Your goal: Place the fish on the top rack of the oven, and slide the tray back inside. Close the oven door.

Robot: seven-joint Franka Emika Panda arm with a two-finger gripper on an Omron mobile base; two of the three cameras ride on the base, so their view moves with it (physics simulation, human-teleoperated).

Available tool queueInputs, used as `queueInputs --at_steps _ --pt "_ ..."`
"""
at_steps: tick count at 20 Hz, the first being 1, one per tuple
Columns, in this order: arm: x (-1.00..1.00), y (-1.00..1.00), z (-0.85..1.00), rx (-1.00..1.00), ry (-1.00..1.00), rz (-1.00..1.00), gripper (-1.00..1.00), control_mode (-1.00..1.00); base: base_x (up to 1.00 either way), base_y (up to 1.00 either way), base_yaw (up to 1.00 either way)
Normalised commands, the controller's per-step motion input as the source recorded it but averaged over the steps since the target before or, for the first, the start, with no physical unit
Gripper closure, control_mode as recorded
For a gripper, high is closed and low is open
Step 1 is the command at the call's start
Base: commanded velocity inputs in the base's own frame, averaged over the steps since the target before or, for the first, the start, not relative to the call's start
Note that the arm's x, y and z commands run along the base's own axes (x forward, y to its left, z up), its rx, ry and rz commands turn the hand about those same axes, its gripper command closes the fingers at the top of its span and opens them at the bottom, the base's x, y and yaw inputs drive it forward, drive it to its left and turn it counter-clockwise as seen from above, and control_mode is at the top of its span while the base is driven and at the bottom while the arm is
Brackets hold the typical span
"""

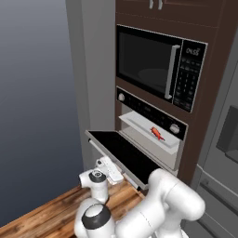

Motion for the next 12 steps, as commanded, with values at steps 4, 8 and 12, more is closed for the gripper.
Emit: queueInputs --at_steps 4,8,12 --pt "0.47 0.04 -0.73 -0.17 0.09 0.0 -1.0 -1.0 0.0 0.0 0.0" --pt "0.13 0.27 -0.63 -0.13 0.01 0.0 -1.0 -1.0 0.0 0.0 0.0" --pt "0.02 0.64 -0.2 -0.01 0.0 0.0 -1.0 -1.0 0.0 0.0 0.0"
